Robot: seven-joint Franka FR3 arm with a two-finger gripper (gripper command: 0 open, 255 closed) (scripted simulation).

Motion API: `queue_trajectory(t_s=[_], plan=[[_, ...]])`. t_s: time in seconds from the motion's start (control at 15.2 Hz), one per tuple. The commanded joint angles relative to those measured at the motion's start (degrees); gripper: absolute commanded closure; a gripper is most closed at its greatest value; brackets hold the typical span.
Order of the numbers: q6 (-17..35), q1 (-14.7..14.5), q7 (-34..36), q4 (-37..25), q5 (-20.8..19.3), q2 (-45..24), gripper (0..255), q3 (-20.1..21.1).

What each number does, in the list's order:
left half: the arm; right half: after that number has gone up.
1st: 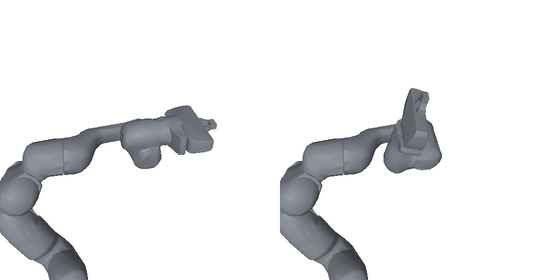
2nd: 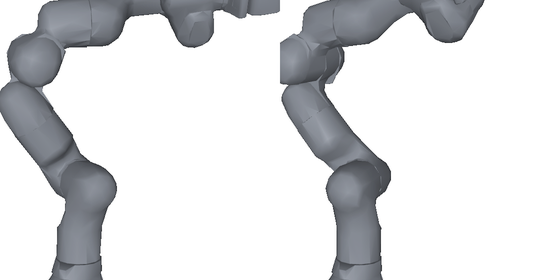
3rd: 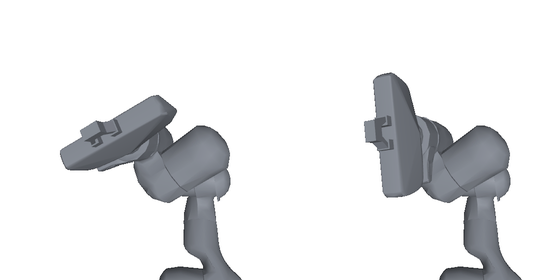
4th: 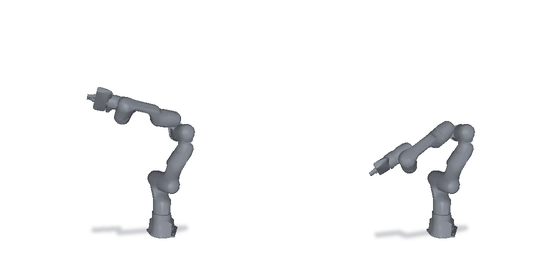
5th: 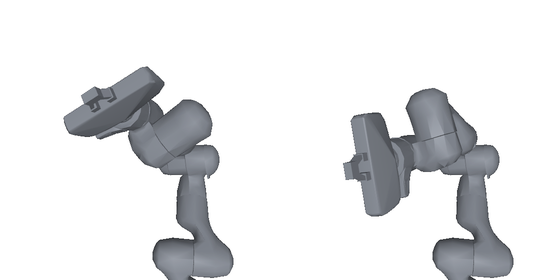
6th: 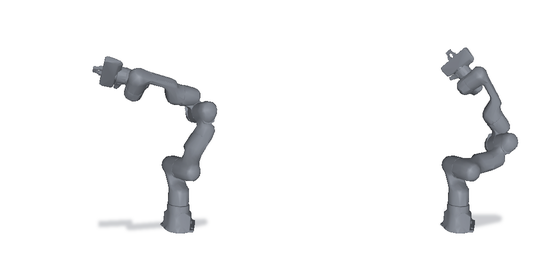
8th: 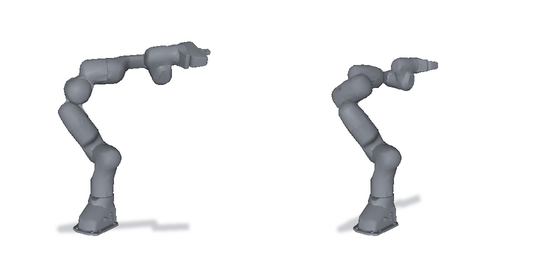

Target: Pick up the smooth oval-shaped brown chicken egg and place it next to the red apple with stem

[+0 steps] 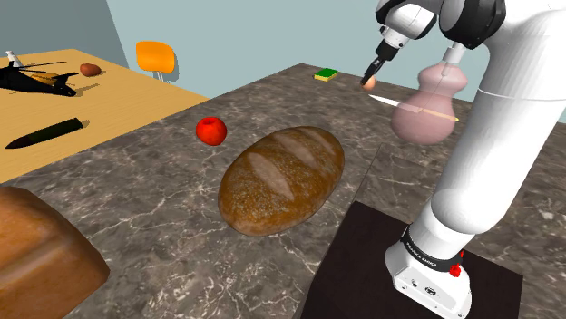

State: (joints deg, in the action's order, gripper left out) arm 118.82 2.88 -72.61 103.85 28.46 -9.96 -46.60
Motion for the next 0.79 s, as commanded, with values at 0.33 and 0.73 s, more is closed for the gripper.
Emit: queue_trajectory(t_s=[0.33, 0.73], plan=[[-4.4, 0.0, 2.3, -4.2, -1.8, 0.9, 255, -0.4], [-8.5, 0.2, 3.9, -8.3, -2.7, 1.3, 255, -0.7]])
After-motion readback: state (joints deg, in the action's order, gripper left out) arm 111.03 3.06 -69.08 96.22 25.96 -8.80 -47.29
